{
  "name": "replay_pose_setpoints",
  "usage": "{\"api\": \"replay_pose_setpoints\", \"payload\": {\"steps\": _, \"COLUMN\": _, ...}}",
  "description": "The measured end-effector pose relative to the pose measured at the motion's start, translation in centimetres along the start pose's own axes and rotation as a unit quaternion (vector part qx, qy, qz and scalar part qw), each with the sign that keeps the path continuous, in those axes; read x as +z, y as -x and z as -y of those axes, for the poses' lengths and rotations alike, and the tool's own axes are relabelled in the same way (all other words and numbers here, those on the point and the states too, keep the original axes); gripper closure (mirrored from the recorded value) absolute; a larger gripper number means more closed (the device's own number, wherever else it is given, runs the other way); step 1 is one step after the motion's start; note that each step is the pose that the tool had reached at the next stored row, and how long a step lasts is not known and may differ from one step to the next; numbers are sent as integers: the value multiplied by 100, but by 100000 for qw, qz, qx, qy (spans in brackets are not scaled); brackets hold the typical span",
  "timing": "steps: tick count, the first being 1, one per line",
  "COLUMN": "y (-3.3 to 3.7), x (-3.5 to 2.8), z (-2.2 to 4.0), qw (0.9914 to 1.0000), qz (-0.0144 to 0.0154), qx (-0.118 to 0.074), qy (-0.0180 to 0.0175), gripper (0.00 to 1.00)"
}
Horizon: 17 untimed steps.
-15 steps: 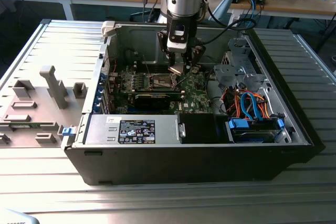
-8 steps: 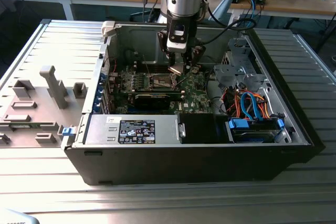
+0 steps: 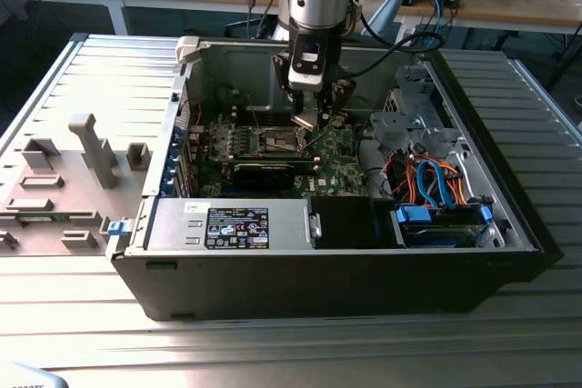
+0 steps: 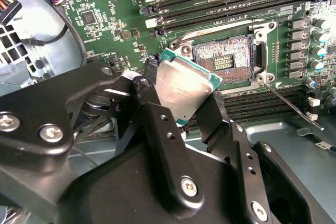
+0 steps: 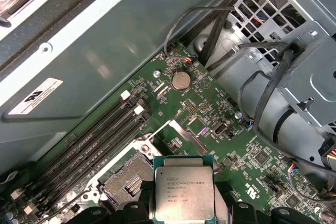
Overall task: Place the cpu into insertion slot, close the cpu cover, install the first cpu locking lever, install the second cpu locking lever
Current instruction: 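Place the cpu into insertion slot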
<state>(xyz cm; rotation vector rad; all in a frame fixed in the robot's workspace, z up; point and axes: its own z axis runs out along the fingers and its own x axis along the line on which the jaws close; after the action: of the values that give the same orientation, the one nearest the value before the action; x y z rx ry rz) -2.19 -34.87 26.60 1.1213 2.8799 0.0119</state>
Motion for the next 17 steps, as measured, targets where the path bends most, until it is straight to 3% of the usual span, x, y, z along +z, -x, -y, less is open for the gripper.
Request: {"api": "replay_pose_setpoints", "payload": {"steps": 17, "y": 0, "x": 2, "z": 0, "qw": 99996, "qz": 22, "qx": 841, "qy": -36, "gripper": 46}}
